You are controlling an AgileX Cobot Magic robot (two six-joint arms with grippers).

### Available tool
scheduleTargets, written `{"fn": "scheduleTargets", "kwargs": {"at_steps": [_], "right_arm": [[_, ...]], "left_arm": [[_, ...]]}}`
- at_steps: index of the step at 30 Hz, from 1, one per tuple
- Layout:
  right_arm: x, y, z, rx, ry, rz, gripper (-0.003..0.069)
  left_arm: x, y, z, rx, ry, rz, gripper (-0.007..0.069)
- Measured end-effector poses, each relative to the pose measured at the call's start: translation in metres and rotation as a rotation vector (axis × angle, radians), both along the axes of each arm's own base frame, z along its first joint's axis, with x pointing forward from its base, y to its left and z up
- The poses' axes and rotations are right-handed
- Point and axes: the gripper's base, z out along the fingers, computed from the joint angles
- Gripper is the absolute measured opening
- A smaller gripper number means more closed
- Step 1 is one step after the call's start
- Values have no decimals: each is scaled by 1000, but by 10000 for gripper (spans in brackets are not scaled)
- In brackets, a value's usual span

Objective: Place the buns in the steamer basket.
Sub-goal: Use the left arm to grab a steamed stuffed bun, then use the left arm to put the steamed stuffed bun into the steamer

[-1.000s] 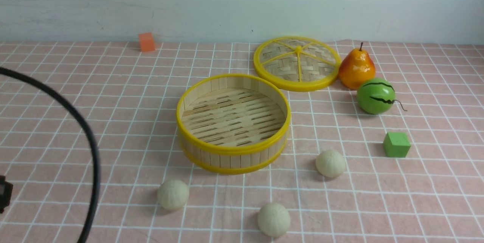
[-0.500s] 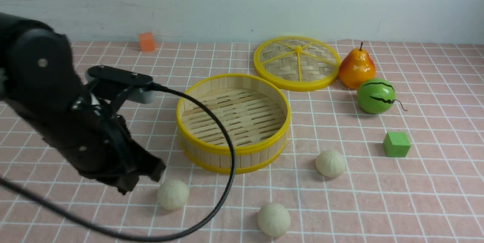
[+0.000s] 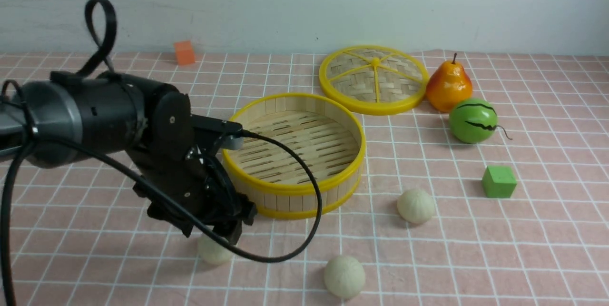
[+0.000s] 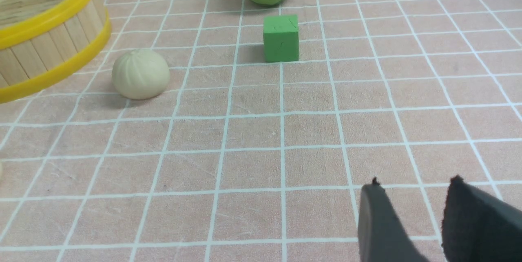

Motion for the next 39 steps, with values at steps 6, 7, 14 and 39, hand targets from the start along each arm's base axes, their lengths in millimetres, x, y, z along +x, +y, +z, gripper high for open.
{"fn": "scheduleTargets", "kwargs": {"at_steps": [6, 7, 14, 39], "right_arm": [[0, 0, 0, 0, 0, 0, 239], [0, 0, 0, 0, 0, 0, 239], [0, 0, 0, 0, 0, 0, 239], [0, 0, 0, 0, 0, 0, 239]], "left_arm": [[5, -2, -19, 9, 36, 23, 472], [5, -2, -22, 9, 45, 33, 405], [15, -8, 16, 2, 36, 29, 17], [127, -54, 15, -35, -74, 98, 433]]}}
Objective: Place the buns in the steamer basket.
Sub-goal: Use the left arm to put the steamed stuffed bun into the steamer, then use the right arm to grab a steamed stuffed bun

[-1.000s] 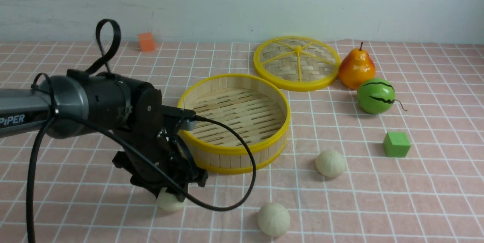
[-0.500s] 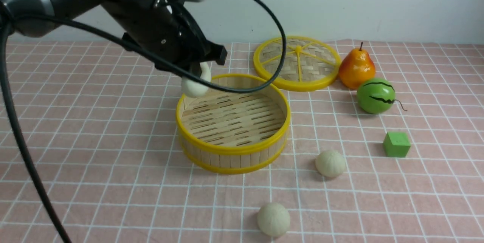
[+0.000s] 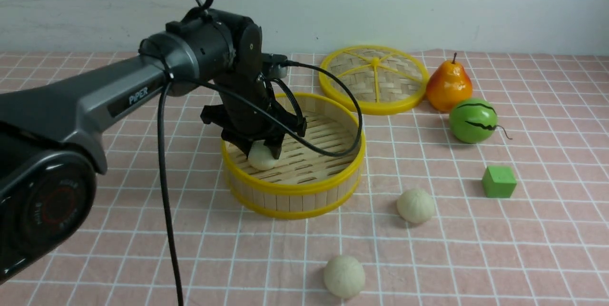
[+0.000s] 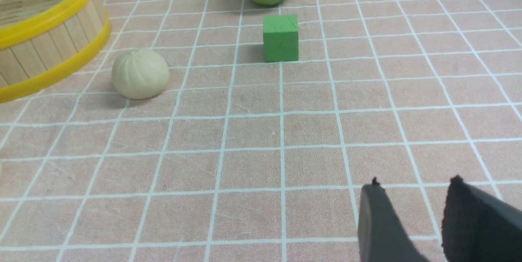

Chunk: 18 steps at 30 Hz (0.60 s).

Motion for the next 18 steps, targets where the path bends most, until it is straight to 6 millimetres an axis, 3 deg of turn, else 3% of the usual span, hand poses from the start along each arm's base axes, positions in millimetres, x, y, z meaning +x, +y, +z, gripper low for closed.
{"fn": "scheduleTargets", "kwargs": {"at_steps": [5, 7, 9, 10, 15, 16, 18], "right_arm": [[0, 0, 0, 0, 0, 0, 239], [0, 0, 0, 0, 0, 0, 239], [0, 0, 0, 0, 0, 0, 239], [0, 0, 0, 0, 0, 0, 239], [0, 0, 0, 0, 0, 0, 239], [0, 0, 0, 0, 0, 0, 239], [0, 0, 0, 0, 0, 0, 239]], "left_arm": [[-1, 1, 11, -9, -21, 0, 549], [-6, 3, 26, -8, -36, -1, 564], [-16, 8, 54, -11, -62, -1, 568], [-17, 9, 57, -7, -62, -1, 568], [-75, 36, 164, -41, -168, 4, 538], [-78, 37, 168, -43, -173, 5, 535], [-108, 50, 208, -82, -245, 11, 489]]}}
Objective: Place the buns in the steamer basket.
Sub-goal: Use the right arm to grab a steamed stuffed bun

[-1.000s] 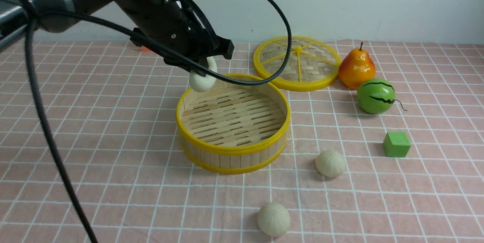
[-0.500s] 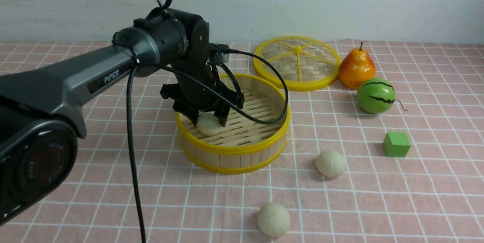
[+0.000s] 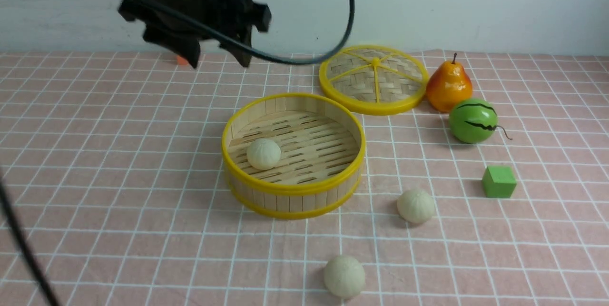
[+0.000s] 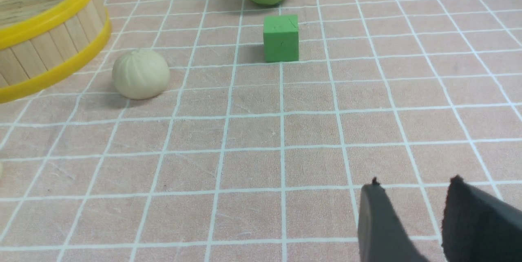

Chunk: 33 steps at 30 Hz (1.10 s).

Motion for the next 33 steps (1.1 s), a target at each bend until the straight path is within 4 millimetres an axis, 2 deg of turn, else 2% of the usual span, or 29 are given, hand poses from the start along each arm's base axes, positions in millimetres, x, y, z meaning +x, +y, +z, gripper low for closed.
{"fn": "scheduleTargets", "kwargs": {"at_steps": [1, 3, 4, 5, 6, 7, 8, 9, 10, 11, 12, 14, 15, 17, 23, 28, 33], "right_arm": [[0, 0, 0, 0, 0, 0, 239], [0, 0, 0, 0, 0, 0, 239], [0, 0, 0, 0, 0, 0, 239], [0, 0, 0, 0, 0, 0, 239], [0, 0, 0, 0, 0, 0, 239], [0, 0, 0, 0, 0, 0, 239], [0, 0, 0, 0, 0, 0, 239], [0, 0, 0, 0, 0, 0, 239], [0, 0, 0, 0, 0, 0, 239], [0, 0, 0, 0, 0, 0, 239], [0, 0, 0, 0, 0, 0, 239], [0, 0, 0, 0, 0, 0, 239], [0, 0, 0, 0, 0, 0, 239], [0, 0, 0, 0, 0, 0, 239], [0, 0, 0, 0, 0, 0, 239], [0, 0, 0, 0, 0, 0, 239], [0, 0, 0, 0, 0, 0, 239]], "left_arm": [[-9, 4, 10, -13, -22, 2, 478], [-40, 17, 33, -48, -65, 4, 409], [-53, 22, 37, -57, -72, 4, 375], [-80, 33, 41, -70, -73, 2, 284], [-95, 39, 40, -68, -68, 2, 231], [-98, 40, 39, -68, -66, 2, 220], [-109, 45, 35, -65, -59, 3, 178], [-135, 57, 24, -55, -37, 3, 86], [-137, 58, 23, -55, -36, 3, 76], [-156, 66, 12, -55, -37, 3, 6], [-171, 73, 1, -56, -55, 5, -14], [-189, 81, -12, -74, -96, 4, -14], [-191, 82, -14, -72, -93, 4, -14], [-210, 90, -36, -86, -127, 3, -14], [-237, 102, -69, -119, -204, 1, -14], [-252, 107, -72, -191, -305, -4, -14], [-256, 108, -75, -197, -318, -4, -14]]}}
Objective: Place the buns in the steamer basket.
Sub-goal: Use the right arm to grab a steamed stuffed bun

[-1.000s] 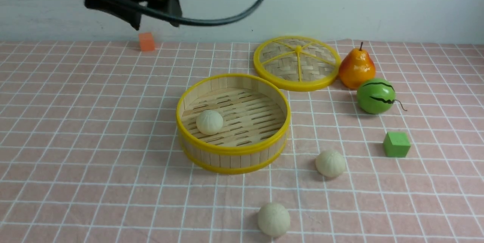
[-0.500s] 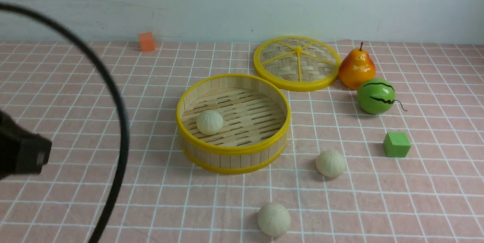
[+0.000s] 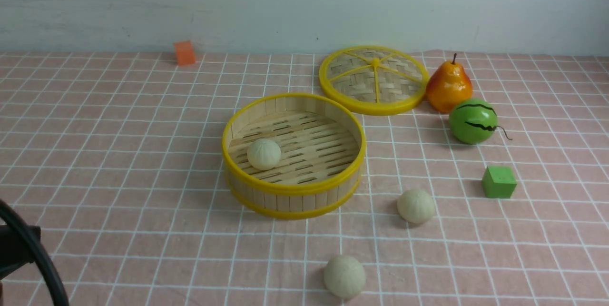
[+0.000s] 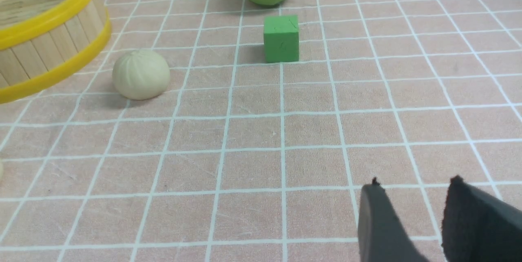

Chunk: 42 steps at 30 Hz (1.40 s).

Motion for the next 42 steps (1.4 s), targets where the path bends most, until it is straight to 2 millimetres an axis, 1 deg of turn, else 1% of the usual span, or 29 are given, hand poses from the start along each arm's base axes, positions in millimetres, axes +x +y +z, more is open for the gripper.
{"fn": "scheduleTargets", "kwargs": {"at_steps": [2, 4, 7, 9, 11, 12, 15, 21, 24, 26, 28, 29, 30, 31, 32, 33, 34, 35, 36, 37, 39, 42], "right_arm": [[0, 1, 0, 23, -3, 0, 239], [0, 3, 1, 132, -8, -5, 239], [0, 10, 2, 471, 1, -28, 239], [0, 16, 3, 784, 21, -48, 239], [1, 18, 6, 937, 15, -59, 239], [1, 18, 8, 979, 1, -63, 239], [3, 15, 13, 1019, -66, -78, 239], [4, 10, 18, 992, -147, -88, 239], [4, 10, 19, 887, -170, -71, 233], [3, 10, 22, 829, -179, -52, 214], [2, 11, 35, 747, -194, -16, 162], [2, 12, 51, 683, -204, 12, 123], [3, 14, 63, 621, -190, 38, 69], [4, 16, 74, 556, -176, 62, 33], [4, 16, 77, 552, -170, 66, 25], [7, 18, 90, 475, -137, 98, -3], [13, 22, 112, 349, -65, 157, -18], [18, 24, 125, 273, -10, 198, -19], [21, 25, 130, 244, 12, 215, -19], [30, 28, 146, 140, 93, 283, -19], [47, 32, 168, 36, 214, 387, -19], [72, 35, 183, -54, 340, 494, -13]], "left_arm": [[1, 0, -2, 1, 1, 0, -14], [1, 0, -4, 2, 2, 0, -14], [2, -1, -6, 1, -1, 1, -14], [3, -1, -6, 7, -12, -6, -14], [3, -1, -6, 13, -25, -12, -14], [3, -1, -6, 14, -31, -14, -14], [4, -2, -5, 19, -46, -19, -14], [4, -2, -5, 22, -51, -22, -14], [5, -1, -5, 34, -57, -18, -14], [5, -1, -5, 39, -60, -17, -14], [5, 0, -5, 51, -64, -14, -14], [5, 0, -5, 54, -66, -13, -14], [5, 0, -5, 56, -68, -13, -14], [5, 1, -5, 57, -68, -13, -14], [6, 1, -5, 57, -69, -12, -14], [6, 1, -5, 57, -69, -12, -14], [6, 1, -5, 59, -70, -13, -14], [6, 1, -5, 59, -70, -13, -14], [6, 1, -5, 59, -70, -13, -14], [6, 1, -5, 59, -70, -13, -14], [6, 1, -5, 59, -70, -13, -14], [6, 1, -5, 59, -69, -13, -14]]}}
